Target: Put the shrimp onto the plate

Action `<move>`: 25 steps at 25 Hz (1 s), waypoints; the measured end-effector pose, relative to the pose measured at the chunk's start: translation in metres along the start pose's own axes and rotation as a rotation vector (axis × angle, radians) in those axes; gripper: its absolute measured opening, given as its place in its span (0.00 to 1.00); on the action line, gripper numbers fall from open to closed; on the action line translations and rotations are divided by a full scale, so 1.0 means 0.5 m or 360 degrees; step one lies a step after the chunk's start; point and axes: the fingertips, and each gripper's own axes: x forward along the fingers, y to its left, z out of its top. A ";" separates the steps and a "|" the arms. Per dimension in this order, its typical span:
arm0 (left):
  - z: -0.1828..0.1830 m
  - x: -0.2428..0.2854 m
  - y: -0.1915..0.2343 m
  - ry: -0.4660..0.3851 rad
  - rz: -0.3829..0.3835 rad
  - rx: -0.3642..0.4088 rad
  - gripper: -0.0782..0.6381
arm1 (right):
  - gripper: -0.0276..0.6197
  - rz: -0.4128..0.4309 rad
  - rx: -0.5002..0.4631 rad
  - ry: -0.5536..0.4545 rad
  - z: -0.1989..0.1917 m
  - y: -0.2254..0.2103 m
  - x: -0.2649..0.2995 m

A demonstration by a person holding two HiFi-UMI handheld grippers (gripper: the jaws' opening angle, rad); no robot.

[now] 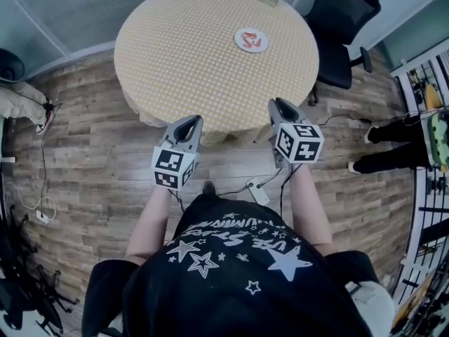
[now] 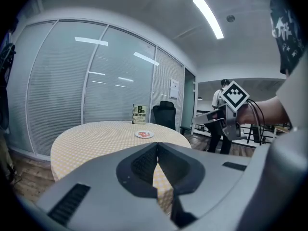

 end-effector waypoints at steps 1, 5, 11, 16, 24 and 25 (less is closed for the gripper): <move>-0.002 -0.004 -0.014 0.0007 0.0007 0.0004 0.12 | 0.15 0.0007 0.0021 0.0005 -0.012 -0.006 -0.013; -0.009 -0.025 -0.081 0.0028 0.0034 -0.0005 0.12 | 0.15 0.0013 0.0081 -0.0005 -0.049 -0.039 -0.080; -0.011 -0.056 -0.181 0.0013 0.0060 0.0019 0.12 | 0.15 0.0034 0.0098 -0.0056 -0.084 -0.070 -0.192; -0.016 -0.072 -0.279 -0.0012 0.0087 0.0032 0.12 | 0.15 0.0058 0.0122 -0.0093 -0.125 -0.111 -0.292; -0.045 -0.140 -0.434 -0.0004 0.0125 0.0032 0.12 | 0.15 0.0154 0.0177 -0.0138 -0.188 -0.132 -0.426; -0.048 -0.151 -0.447 -0.0007 0.0137 0.0024 0.12 | 0.15 0.0168 0.0174 -0.0146 -0.194 -0.129 -0.441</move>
